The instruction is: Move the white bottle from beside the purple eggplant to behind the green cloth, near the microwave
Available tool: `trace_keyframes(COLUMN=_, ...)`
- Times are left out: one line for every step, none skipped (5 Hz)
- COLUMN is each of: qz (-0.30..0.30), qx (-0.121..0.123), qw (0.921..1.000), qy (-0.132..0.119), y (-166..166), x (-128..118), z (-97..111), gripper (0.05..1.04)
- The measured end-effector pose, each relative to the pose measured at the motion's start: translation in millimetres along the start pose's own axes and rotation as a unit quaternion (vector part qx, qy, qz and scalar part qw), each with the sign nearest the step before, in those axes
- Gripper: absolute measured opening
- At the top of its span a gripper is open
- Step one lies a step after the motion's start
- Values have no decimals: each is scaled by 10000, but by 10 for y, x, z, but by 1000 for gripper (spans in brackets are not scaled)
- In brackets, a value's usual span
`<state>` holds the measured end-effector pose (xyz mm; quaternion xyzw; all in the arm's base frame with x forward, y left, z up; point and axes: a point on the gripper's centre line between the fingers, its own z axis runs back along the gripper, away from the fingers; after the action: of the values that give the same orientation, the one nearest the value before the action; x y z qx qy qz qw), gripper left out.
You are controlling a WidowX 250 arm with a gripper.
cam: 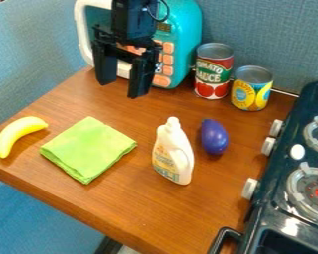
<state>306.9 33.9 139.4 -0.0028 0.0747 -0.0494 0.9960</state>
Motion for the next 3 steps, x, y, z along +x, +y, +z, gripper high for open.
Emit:
trace_keyframes(qz=-10, qx=-40, qw=9999, qy=164, y=-9, x=-1, z=-96, gripper=1001)
trace_keyframes(qz=-279, qx=-336, qw=9990, qy=135, y=-117, x=-73, z=-64, gripper=1000)
trace_keyframes(qz=-818, qx=-556, qw=9945, qy=-333, y=-199, x=-345, z=263, gripper=1000)
